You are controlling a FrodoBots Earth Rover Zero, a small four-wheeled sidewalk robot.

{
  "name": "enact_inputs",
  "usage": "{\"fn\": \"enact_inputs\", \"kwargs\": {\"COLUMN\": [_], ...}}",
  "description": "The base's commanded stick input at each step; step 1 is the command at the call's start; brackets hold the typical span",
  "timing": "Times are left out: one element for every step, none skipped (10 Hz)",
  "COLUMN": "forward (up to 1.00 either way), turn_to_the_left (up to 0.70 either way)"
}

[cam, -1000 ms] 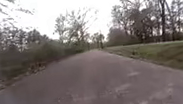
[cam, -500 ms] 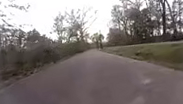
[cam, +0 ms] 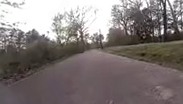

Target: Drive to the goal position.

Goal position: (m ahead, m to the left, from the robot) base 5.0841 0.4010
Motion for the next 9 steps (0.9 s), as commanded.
{"fn": "enact_inputs", "kwargs": {"forward": [1.00,1.00,1.00,1.00,1.00,1.00,1.00,1.00,1.00], "turn_to_the_left": [0.00,0.00,0.00,0.00,0.00,0.00,0.00,0.00,0.00]}}
